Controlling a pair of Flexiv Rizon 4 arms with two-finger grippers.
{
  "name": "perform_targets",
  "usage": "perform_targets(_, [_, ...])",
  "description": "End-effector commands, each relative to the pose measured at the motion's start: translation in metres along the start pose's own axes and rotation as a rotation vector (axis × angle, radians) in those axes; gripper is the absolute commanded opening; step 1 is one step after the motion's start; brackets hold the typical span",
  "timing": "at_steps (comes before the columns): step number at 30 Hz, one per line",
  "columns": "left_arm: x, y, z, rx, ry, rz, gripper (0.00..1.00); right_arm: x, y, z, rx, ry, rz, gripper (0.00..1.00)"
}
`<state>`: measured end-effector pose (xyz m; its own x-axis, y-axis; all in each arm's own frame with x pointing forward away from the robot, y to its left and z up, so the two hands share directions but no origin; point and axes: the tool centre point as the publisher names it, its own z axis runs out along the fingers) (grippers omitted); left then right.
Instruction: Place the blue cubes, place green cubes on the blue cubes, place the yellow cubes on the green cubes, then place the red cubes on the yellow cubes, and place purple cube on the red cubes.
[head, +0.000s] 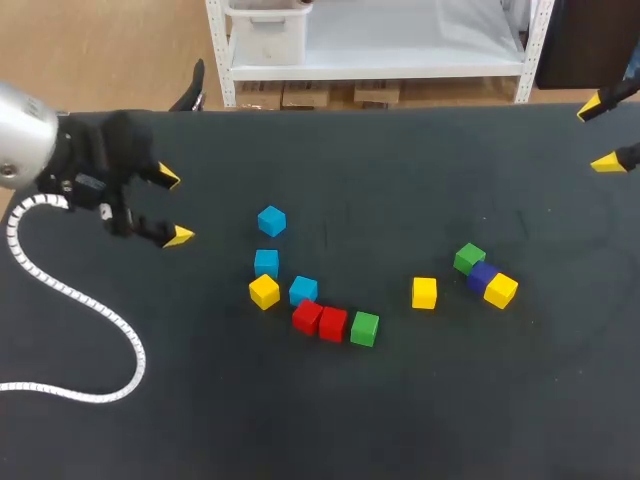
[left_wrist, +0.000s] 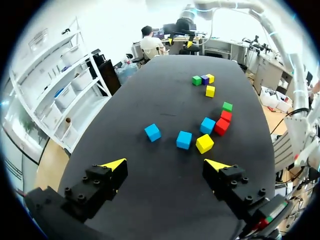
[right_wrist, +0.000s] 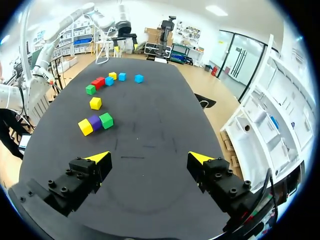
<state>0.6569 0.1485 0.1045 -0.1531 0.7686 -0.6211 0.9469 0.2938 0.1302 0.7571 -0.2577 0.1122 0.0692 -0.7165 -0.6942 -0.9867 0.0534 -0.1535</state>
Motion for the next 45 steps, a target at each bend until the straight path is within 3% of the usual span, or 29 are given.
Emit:
perform_targets(1, [0.002,0.002,-0.001,0.009,-0.006,0.003,1.00,0.000,0.000,0.000,0.001,-0.001,0.000,1.00])
perform_targets(3, [0.002,0.002,-0.001,0.009,-0.006,0.003,1.00,0.000,0.000,0.000,0.001,-0.001,0.000,1.00])
perform_targets(8, [0.002,-0.001,0.015,0.023,0.010,0.164,1.00,0.000,0.000,0.000,0.001,-0.001,0.000,1.00])
perform_targets(12, [-0.001,-0.007,0.028,0.034,0.068,0.279,1.00,0.000,0.000,0.000,0.001,-0.001,0.000,1.00])
perform_targets(18, [0.004,-0.012,0.051,0.059,0.070,0.371,1.00,0.000,0.000,0.000,0.001,-0.001,0.000,1.00])
perform_targets(33, [0.019,-0.010,0.104,0.126,0.120,0.378,1.00,0.000,0.000,0.000,0.001,-0.001,0.000,1.00])
perform_targets(45, [0.010,-0.013,0.124,0.152,0.125,0.389,1.00,0.000,0.000,0.000,0.001,-0.001,0.000,1.00])
